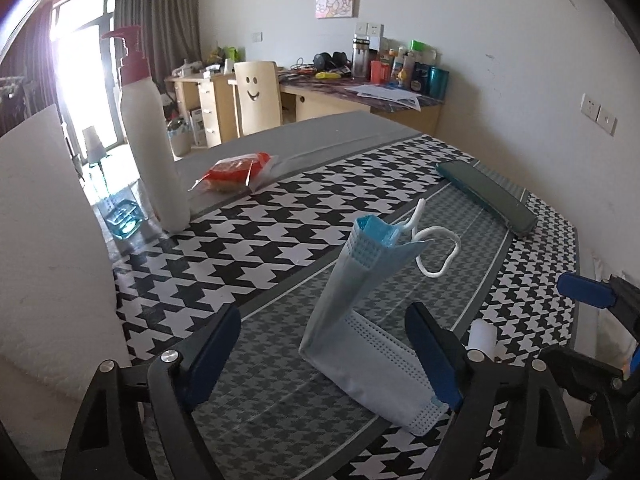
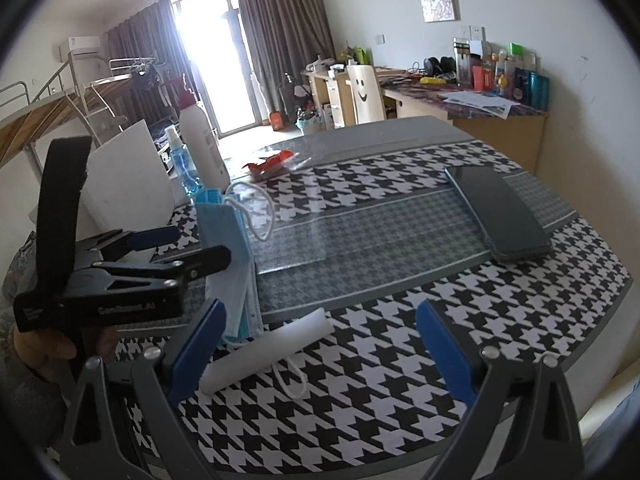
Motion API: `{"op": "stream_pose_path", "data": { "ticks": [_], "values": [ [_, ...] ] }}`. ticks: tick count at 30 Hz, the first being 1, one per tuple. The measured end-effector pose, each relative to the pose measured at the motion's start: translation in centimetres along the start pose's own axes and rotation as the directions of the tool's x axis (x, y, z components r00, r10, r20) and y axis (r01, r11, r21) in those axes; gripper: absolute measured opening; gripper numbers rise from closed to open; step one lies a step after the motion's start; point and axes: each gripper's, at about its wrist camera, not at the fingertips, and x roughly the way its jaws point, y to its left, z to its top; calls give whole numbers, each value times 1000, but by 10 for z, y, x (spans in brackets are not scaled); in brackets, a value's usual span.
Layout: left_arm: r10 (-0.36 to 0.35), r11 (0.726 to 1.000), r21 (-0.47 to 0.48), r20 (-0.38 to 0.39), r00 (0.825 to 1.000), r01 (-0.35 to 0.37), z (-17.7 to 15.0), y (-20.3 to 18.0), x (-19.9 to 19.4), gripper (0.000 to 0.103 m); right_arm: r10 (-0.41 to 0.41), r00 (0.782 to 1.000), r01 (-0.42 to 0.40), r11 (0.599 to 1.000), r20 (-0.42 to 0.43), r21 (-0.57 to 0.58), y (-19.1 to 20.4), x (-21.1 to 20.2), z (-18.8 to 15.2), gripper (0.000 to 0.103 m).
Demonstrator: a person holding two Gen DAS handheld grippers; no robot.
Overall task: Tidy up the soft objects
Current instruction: 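Close the left gripper on the blue face mask while the right gripper closes on the white roll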
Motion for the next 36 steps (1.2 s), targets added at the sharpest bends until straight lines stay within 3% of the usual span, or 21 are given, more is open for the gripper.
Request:
{"op": "stream_pose_path", "data": {
  "ticks": [5,7,12,17,20,30,36],
  "values": [
    [-3,1000,20,-9,1000,3,-1,-1,10,72,19,999,-18,1000,-34,12,-2,8,-4,96],
    [-7,1000,13,-20,1000,7,-2,0,14,68,32,998,-31,999,-57,20,-3,13,-4,86],
    [-47,999,-1,-62,997,47,-4,3,24,50,51,993,-48,998,-108,34,-3,24,-9,79],
    [-74,997,-23,-81,994,72,-3,6,28,24,66,988,-60,997,-140,51,-2,31,-14,70],
    [-74,997,-37,-78,994,71,-3,8,28,15,57,987,-52,998,-153,39,1,33,-14,65],
    [-75,996,-51,-47,996,73,-7,13,15,12,-31,981,29,999,-191,-13,24,40,-10,56],
    [-61,998,-34,-5,998,61,-12,12,2,11,-37,975,36,999,-221,-6,27,43,-8,41]
  ]
}}
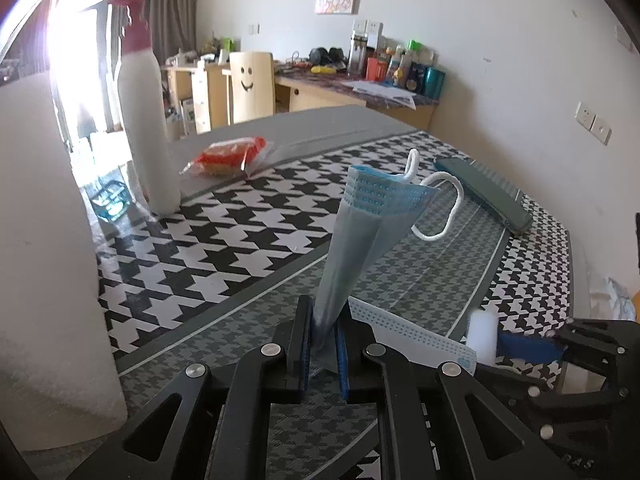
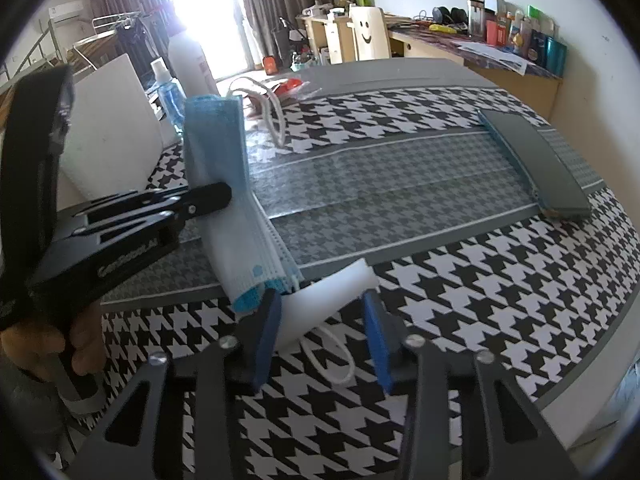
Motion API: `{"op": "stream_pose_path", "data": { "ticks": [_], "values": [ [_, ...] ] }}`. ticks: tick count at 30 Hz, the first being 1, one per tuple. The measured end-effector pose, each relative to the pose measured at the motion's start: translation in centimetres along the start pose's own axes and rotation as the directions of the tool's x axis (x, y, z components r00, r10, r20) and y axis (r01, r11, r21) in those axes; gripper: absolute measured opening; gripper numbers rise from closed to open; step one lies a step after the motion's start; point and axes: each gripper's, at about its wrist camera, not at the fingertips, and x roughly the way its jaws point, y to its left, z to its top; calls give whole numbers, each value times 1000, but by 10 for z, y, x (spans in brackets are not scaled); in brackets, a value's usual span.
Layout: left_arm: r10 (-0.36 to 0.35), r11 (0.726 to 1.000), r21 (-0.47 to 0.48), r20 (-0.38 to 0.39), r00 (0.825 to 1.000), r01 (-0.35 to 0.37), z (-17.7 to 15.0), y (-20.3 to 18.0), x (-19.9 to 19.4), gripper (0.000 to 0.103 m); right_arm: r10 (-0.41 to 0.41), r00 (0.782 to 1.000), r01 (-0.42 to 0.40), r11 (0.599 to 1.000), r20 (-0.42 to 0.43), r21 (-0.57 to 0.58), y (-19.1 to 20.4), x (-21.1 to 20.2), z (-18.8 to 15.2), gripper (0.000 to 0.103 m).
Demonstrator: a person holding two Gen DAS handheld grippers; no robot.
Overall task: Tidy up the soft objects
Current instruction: 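Close the left gripper on the blue face mask while the right gripper closes on the white roll, then carry the blue face mask and white roll over the white foam box with both grippers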
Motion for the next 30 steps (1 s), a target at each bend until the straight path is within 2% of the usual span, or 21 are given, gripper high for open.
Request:
{"op": "stream_pose_path", "data": {
  "ticks": [3,6,12,21,28,30],
  "values": [
    [5,1000,-3,11,1000,-5,-1,0,-4,11,45,999,-45,999,-14,12,3,3,2,20],
    [7,1000,-12,22,1000,-7,-1,2,-8,11,94,995,-94,995,-11,39,0,3,3,9],
    [16,1000,-7,48,999,-16,1,2,-17,11,86,995,-88,995,53,41,-8,-24,5,9],
    [50,999,7,97,994,-51,8,-2,-31,11,46,995,-52,996,89,68,-26,-41,3,9],
    [85,994,47,185,979,-95,16,-19,-61,11,48,988,-58,996,146,64,-30,-62,6,9],
    [97,993,42,190,977,-106,16,-24,-68,11,49,986,-59,997,161,58,-29,-68,7,9]
  ]
}}
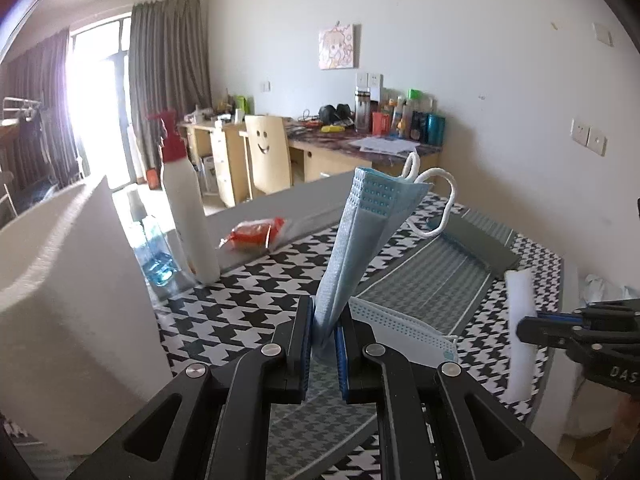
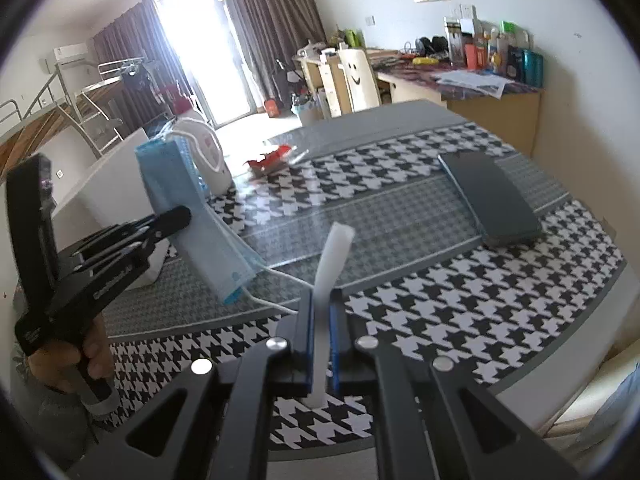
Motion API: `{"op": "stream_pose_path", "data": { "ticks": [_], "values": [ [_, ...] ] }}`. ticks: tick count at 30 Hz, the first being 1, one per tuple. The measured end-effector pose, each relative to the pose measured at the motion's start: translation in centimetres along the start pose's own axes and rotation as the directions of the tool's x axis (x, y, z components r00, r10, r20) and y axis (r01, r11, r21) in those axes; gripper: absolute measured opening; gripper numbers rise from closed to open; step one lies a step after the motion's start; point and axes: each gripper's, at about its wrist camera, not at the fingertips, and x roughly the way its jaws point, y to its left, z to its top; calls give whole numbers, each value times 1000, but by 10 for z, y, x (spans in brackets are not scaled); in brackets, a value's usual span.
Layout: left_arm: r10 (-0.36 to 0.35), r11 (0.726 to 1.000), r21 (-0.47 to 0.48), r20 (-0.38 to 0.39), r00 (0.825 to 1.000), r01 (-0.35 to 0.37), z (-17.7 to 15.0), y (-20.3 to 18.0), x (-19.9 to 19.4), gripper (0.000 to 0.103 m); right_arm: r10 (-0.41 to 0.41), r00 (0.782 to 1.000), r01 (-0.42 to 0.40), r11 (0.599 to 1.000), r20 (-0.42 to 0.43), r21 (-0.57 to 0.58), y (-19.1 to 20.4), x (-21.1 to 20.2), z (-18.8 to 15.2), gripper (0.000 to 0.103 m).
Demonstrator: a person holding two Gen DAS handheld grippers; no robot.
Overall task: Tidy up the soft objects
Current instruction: 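Carry the blue face mask and white roll over the white foam box with both grippers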
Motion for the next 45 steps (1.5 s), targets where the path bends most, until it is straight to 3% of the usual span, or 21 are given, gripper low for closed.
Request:
{"op": "stream_pose_path", "data": {
  "ticks": [7,11,23,38,45],
  "values": [
    [85,996,-5,27,996,-85,-7,-10,-24,11,26,999,-24,999,43,-28,6,-12,-1,9],
    [74,996,-43,36,997,-73,-11,-11,-38,11,42,997,-39,998,62,-46,9,-16,-2,9],
    [128,988,-96,85,988,-120,-17,-8,-56,11,91,988,-83,994,121,-74,13,-37,-1,9],
    [156,979,-148,115,981,-138,-12,3,-73,11,176,971,-150,976,164,-158,35,-34,15,9],
    [196,971,-168,148,969,-171,-8,13,-82,11,216,962,-186,966,168,-179,44,-31,23,9]
  ]
}}
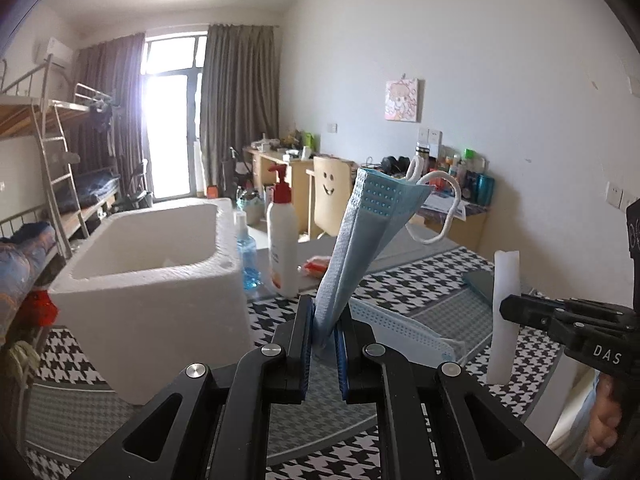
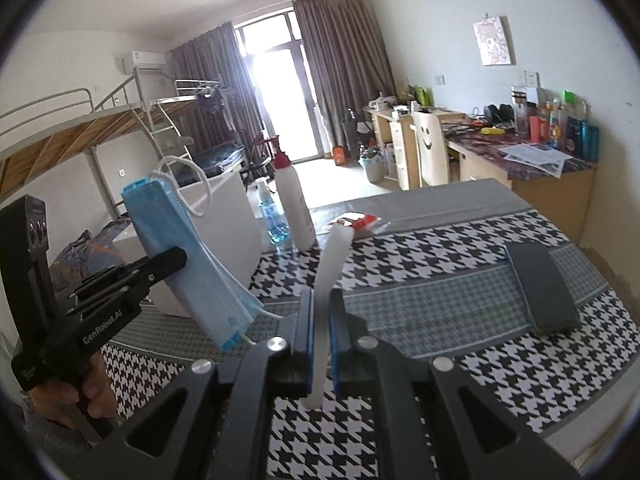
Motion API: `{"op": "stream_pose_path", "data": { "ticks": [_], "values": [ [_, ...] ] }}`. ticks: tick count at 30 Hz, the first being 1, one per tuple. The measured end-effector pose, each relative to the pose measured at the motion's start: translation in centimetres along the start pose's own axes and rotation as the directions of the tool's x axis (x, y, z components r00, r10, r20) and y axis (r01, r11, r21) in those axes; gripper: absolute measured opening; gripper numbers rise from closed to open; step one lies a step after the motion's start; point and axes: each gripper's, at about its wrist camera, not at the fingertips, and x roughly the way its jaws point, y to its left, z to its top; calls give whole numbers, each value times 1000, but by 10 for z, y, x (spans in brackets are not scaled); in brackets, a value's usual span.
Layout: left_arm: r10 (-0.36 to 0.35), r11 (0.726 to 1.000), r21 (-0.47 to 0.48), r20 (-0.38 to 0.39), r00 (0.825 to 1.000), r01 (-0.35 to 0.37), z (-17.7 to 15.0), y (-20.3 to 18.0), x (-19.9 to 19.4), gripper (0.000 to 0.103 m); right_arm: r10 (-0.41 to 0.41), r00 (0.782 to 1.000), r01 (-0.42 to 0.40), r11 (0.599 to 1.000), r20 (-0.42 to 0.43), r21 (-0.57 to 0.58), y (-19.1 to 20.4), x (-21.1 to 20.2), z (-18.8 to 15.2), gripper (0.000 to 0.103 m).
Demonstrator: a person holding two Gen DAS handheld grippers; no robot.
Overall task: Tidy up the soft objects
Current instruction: 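Carry the blue face mask and white roll over the white foam box with both grippers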
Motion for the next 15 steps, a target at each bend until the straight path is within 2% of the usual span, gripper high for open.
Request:
{"op": "stream_pose_path", "data": {
  "ticks": [4,15],
  "values": [
    [32,999,0,15,999,-32,6,0,-3,11,14,1000,-14,1000,11,-10,4,2,6,9],
    [60,998,10,32,998,-60,26,8,-1,11,35,999,-33,998,24,-57,19,7,24,9]
  ]
}}
